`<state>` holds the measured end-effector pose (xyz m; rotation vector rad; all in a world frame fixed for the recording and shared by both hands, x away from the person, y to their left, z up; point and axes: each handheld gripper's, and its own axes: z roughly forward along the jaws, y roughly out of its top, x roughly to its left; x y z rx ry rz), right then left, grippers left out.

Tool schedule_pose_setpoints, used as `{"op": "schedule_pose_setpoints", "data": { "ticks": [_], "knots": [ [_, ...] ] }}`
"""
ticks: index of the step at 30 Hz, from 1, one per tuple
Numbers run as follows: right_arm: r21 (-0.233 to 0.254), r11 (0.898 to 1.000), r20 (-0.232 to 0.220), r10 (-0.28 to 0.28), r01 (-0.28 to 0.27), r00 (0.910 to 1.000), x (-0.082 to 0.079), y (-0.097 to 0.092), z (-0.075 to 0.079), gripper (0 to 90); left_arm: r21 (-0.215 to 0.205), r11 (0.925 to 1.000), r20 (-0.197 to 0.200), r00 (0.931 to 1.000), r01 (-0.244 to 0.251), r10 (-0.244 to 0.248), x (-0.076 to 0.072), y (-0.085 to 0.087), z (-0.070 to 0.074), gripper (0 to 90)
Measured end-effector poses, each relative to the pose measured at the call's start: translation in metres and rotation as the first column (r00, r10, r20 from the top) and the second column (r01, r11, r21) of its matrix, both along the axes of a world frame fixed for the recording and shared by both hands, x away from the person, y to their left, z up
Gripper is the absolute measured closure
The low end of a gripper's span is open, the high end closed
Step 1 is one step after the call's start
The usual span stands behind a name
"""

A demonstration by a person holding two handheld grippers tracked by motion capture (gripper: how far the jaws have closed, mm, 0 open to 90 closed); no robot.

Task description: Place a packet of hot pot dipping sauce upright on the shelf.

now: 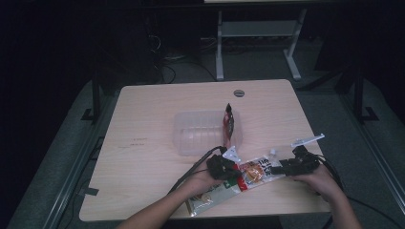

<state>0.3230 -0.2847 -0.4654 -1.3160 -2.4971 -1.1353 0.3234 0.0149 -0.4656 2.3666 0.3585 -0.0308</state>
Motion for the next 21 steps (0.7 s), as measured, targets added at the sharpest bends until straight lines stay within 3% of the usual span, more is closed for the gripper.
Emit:
{"op": "schedule_pose_setpoints", "data": {
  "ticks": [4, 9, 17, 21],
  "knots": [
    [0.032, 0.999, -0.009, 0.028, -0.027, 0.9996, 0.001, 0.004, -0.002, 53.8, 0.001, 1.0000, 0.006, 1.0000, 0.001, -0.001, 0.000, 0.000, 0.000, 89.8],
    [0.029, 0.999, -0.001, 0.045, -0.045, 0.9990, 0.002, 0.008, -0.003, 58.6, 0.003, 1.0000, 0.008, 1.0000, 0.004, -0.004, 0.000, 0.000, 0.000, 89.8],
    [0.032, 0.997, 0.070, 0.070, -0.072, 0.9951, -0.002, 0.006, 0.009, 84.3, 0.007, 1.0000, 0.012, 0.9999, 0.006, -0.006, -0.001, 0.000, 0.000, 89.8],
    [0.019, 0.995, 0.086, 0.092, -0.094, 0.9920, -0.004, 0.008, 0.011, 87.8, 0.008, 1.0000, 0.014, 0.9999, 0.006, -0.006, -0.001, 0.000, 0.000, 89.8]
  ]
}}
